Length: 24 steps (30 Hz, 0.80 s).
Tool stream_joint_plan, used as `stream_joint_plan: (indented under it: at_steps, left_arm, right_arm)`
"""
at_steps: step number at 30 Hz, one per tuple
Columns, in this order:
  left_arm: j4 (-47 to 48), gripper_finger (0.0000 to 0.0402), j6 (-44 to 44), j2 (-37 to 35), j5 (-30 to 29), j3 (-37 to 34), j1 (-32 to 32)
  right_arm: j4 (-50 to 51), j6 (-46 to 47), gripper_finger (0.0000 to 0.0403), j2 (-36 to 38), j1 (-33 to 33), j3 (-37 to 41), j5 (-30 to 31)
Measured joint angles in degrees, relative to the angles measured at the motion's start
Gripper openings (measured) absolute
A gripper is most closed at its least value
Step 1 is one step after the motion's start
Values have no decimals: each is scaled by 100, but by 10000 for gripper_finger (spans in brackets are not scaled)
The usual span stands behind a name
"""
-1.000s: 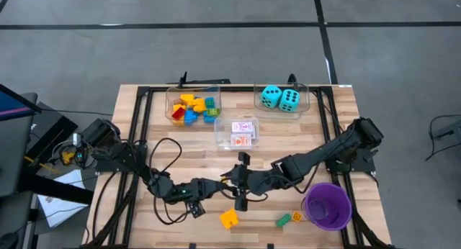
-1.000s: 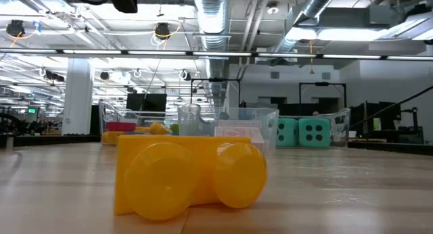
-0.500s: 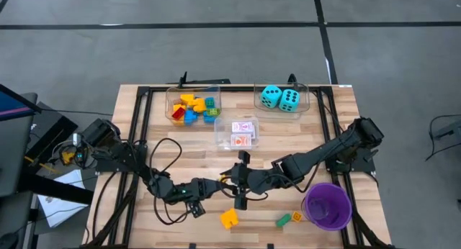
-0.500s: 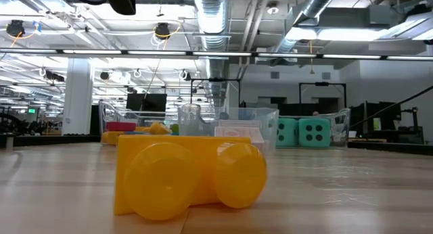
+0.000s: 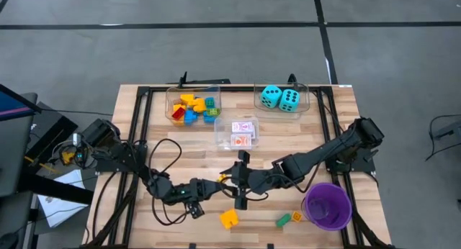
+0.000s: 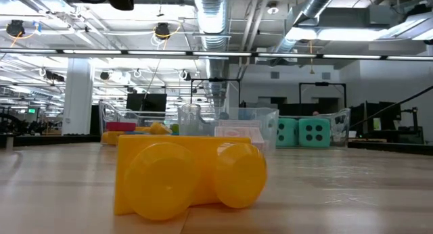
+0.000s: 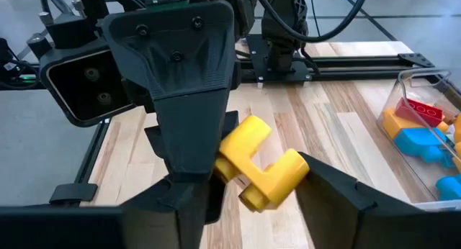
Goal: Pick & Place Toys
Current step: Put the yellow game piece into the top left transparent bin
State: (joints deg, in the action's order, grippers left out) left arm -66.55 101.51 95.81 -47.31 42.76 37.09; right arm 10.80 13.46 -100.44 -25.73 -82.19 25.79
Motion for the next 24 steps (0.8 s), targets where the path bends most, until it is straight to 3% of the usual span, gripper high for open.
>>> stream_joint_plan:
  at_steps: [5,12,24]
  left_arm:
    - [-54,104,-16,0,25,0,3]
    - [-60,107,-42,-2,-78,0,14]
    - [-51,191,-219,-4,-39,0,46]
  right_arm:
    - [-16,-40,198,0,-38,0,3]
    - [-16,-41,138,-2,-40,0,32]
    - [27,-77,138,-1,-103,9,84]
